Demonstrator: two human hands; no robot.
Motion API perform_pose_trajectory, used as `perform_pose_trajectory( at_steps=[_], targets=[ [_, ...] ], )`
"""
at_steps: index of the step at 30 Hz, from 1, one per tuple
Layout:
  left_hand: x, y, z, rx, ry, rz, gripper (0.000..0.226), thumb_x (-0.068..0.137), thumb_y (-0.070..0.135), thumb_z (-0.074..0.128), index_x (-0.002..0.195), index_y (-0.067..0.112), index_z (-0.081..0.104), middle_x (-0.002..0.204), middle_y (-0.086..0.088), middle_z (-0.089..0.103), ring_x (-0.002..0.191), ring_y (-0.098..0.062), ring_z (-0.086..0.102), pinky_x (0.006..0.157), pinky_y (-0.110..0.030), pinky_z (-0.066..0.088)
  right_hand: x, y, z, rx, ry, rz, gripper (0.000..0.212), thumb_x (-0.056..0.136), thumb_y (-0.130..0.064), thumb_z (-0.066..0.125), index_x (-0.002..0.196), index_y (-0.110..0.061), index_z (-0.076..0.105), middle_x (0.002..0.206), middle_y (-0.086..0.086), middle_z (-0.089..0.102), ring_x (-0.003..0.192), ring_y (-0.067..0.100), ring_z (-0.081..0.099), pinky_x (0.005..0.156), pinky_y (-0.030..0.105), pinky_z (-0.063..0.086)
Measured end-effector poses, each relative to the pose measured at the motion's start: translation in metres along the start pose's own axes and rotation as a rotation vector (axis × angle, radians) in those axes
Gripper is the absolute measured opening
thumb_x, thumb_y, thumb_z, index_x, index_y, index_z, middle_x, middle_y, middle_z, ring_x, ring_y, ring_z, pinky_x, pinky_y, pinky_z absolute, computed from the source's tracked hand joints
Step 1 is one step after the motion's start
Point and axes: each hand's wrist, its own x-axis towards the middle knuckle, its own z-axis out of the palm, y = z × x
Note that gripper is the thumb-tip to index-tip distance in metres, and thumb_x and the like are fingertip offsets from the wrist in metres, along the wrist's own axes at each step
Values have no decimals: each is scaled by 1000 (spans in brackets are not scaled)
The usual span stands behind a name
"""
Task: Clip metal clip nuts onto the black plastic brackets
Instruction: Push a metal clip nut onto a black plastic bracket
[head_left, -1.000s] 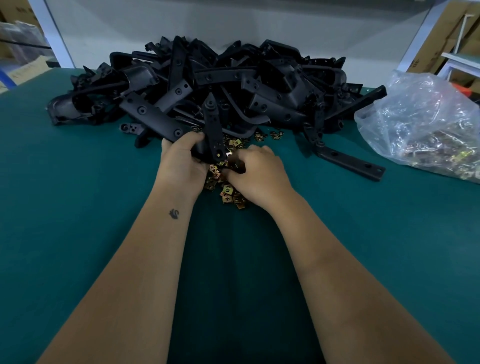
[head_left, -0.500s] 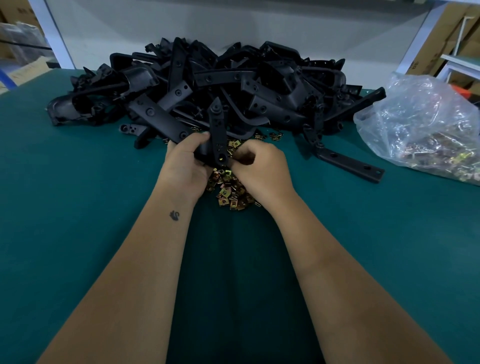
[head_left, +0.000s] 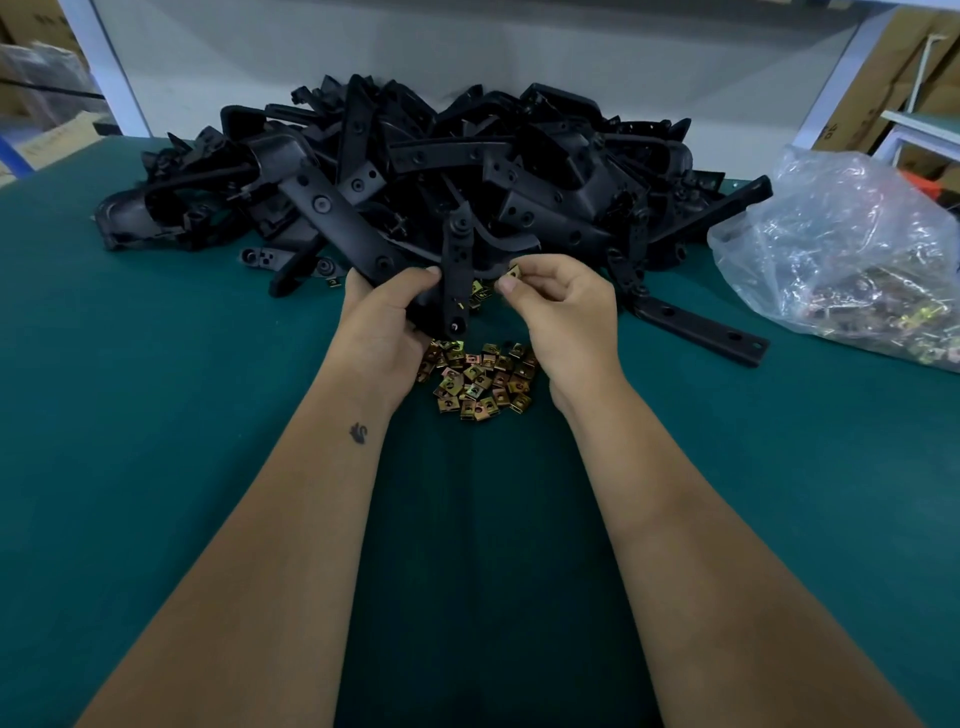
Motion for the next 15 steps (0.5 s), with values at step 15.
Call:
perform_pose_trajectory(
  at_steps=[15],
  targets=[
    [-6, -9, 3, 294, -51, 149, 90, 64, 4, 87, 133, 18, 32, 127, -1, 61, 118, -16, 62, 105, -40, 50, -4, -7, 4, 248, -36, 48, 13, 91, -8, 67, 81, -17, 70, 77, -4, 70, 76, 8, 64, 71, 23, 51]
  ],
)
